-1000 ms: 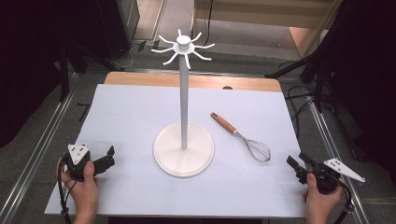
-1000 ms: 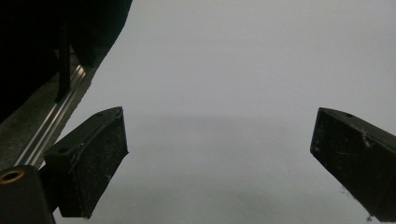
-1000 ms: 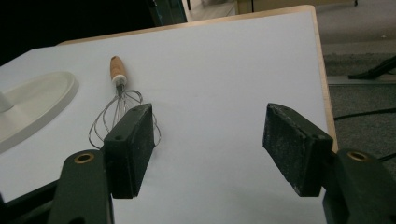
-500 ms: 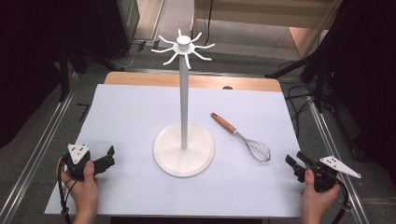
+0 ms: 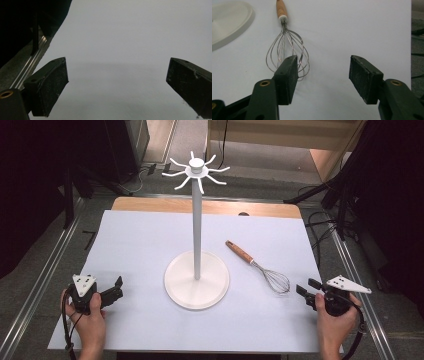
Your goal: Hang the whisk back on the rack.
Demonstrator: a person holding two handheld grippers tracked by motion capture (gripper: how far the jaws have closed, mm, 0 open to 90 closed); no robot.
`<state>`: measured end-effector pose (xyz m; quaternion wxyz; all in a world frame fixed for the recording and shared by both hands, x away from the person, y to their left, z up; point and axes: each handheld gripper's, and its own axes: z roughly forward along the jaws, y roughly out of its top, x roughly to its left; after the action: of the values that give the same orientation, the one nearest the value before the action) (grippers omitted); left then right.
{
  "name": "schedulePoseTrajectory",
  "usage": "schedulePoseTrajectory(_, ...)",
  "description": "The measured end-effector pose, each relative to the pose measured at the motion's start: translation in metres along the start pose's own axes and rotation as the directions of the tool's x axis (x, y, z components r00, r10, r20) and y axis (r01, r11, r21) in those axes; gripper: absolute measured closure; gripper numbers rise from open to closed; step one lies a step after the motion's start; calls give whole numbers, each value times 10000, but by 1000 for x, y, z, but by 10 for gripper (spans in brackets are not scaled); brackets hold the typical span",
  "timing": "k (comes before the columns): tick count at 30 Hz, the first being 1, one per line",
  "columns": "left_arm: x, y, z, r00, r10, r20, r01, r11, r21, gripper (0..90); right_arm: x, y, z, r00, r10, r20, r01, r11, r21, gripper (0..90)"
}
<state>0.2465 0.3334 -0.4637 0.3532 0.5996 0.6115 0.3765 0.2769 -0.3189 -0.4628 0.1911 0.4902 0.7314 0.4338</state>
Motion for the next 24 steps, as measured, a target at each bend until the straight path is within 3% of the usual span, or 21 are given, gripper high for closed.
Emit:
schedulePoseTrajectory(3, 0, 0, -1, 10000, 13, 18, -13, 10000, -16, 43, 4, 10, 3, 9994, -332, 133, 325, 9980, 548, 460)
schedulePoseTrajectory(16, 0, 0, 0, 10000, -27, 21, 27, 10000, 66, 44, 15, 56, 18, 9935, -1023, -509, 1082, 9853, 1321, 546)
schedulePoseTrajectory(24, 1, 0, 0, 9999, -36, 100, 35, 10000, 76, 44, 25, 77, 29, 9875, -1479, -539, 1547, 9756, 1556, 571)
